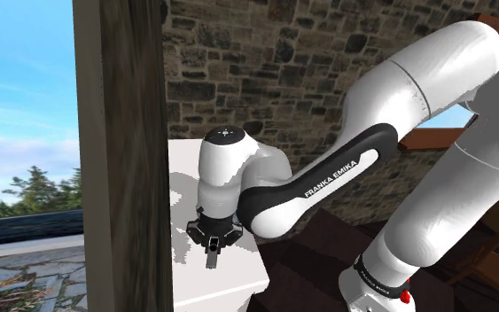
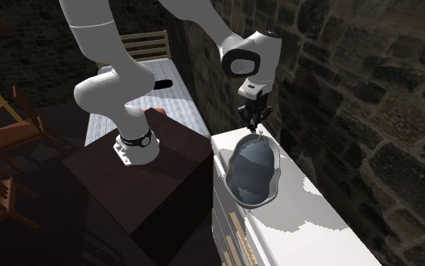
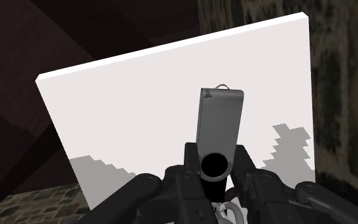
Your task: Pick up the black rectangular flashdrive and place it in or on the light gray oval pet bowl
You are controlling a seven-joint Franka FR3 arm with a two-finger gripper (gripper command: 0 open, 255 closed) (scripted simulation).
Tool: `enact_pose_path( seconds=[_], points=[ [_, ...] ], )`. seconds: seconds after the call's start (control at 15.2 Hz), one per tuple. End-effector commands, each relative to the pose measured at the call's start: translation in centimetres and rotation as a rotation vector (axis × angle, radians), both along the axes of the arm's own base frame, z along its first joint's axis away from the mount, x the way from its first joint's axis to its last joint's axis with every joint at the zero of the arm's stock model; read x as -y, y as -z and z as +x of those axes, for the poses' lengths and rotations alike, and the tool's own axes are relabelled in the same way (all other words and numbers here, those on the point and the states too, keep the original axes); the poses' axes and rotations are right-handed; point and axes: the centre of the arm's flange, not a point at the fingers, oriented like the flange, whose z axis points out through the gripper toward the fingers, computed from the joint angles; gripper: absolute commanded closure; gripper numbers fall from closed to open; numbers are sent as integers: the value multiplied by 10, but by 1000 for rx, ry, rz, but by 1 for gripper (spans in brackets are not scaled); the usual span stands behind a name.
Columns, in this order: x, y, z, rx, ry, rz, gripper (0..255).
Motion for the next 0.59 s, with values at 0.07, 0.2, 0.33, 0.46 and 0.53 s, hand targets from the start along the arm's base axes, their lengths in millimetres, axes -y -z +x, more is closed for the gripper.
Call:
enact_pose_path(
  seconds=[0.07,0.2,0.33,0.46,0.53],
  points=[
    [1,-16,0,-1,0,0,255],
    [1,-26,0,-1,0,0,255],
    [1,-37,0,-1,0,0,255],
    [1,-47,0,-1,0,0,255],
    [1,-53,0,-1,0,0,255]
  ],
)
